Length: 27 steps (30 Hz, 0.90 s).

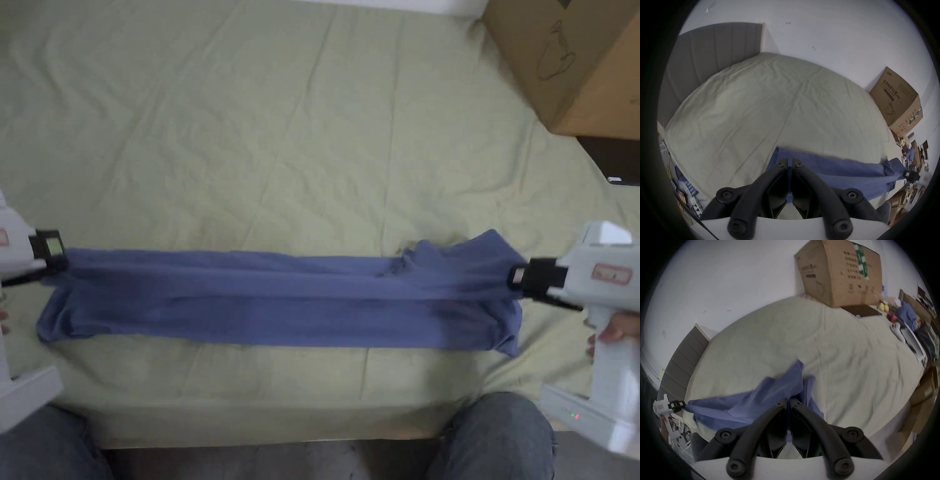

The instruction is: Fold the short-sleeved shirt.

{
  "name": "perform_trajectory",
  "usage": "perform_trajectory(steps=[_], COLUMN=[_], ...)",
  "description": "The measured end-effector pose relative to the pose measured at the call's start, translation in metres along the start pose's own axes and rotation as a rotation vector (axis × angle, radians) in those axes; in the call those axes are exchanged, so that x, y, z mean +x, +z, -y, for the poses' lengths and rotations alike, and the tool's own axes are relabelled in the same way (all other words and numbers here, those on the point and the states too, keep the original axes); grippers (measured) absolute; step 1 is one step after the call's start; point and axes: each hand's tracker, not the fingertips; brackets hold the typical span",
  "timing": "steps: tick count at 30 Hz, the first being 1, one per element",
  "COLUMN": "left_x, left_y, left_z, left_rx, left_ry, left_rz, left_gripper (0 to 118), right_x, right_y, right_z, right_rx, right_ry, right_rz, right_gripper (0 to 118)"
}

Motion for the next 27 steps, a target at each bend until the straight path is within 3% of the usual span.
perform_trajectory(steps=[2, 3, 4, 5, 6, 7, 8, 14, 17, 19, 21, 22, 25, 26, 27], left_x=[-0.004, -0.007, -0.009, -0.011, -0.010, -0.009, -0.005, 0.051, 0.078, 0.090, 0.099, 0.101, 0.109, 0.110, 0.111], left_y=[-0.001, 0.000, 0.002, 0.007, 0.015, 0.024, 0.034, 0.100, 0.121, 0.128, 0.136, 0.137, 0.140, 0.137, 0.136], left_z=[0.015, 0.020, 0.023, 0.022, 0.019, 0.016, 0.011, 0.005, 0.013, 0.016, 0.019, 0.020, 0.022, 0.021, 0.021], left_rx=[-0.023, -0.023, -0.015, 0.007, 0.050, 0.102, 0.154, 0.538, 0.688, 0.732, 0.759, 0.769, 0.782, 0.779, 0.775], left_ry=[0.016, 0.013, 0.011, 0.009, 0.001, -0.008, -0.020, -0.245, -0.319, -0.341, -0.365, -0.375, -0.400, -0.400, -0.399], left_rz=[-0.040, -0.067, -0.079, -0.085, -0.102, -0.104, -0.098, -0.130, -0.135, -0.087, -0.045, -0.025, -0.036, -0.034, -0.028], left_gripper=[65, 72, 72, 95, 106, 112, 113, 114, 115, 113, 101, 86, 23, 10, 5], right_x=[0.000, 0.001, 0.001, 0.000, -0.003, -0.008, -0.014, -0.072, -0.100, -0.115, -0.124, -0.129, -0.137, -0.139, -0.140], right_y=[0.000, 0.003, 0.009, 0.016, 0.027, 0.040, 0.053, 0.127, 0.138, 0.136, 0.131, 0.129, 0.125, 0.123, 0.122], right_z=[0.019, 0.023, 0.025, 0.026, 0.023, 0.019, 0.014, 0.001, 0.006, 0.007, 0.010, 0.011, 0.015, 0.016, 0.017], right_rx=[-0.009, -0.013, -0.010, -0.003, 0.023, 0.076, 0.131, 0.562, 0.667, 0.657, 0.673, 0.671, 0.674, 0.682, 0.690], right_ry=[-0.015, -0.002, 0.009, 0.030, 0.067, 0.099, 0.130, 0.279, 0.332, 0.344, 0.337, 0.332, 0.292, 0.276, 0.262], right_rz=[0.042, 0.079, 0.090, 0.109, 0.120, 0.133, 0.142, 0.173, 0.156, 0.136, 0.083, 0.065, 0.043, 0.044, 0.050], right_gripper=[15, 20, 20, 52, 76, 93, 102, 104, 115, 114, 104, 92, 9, 3, 1])
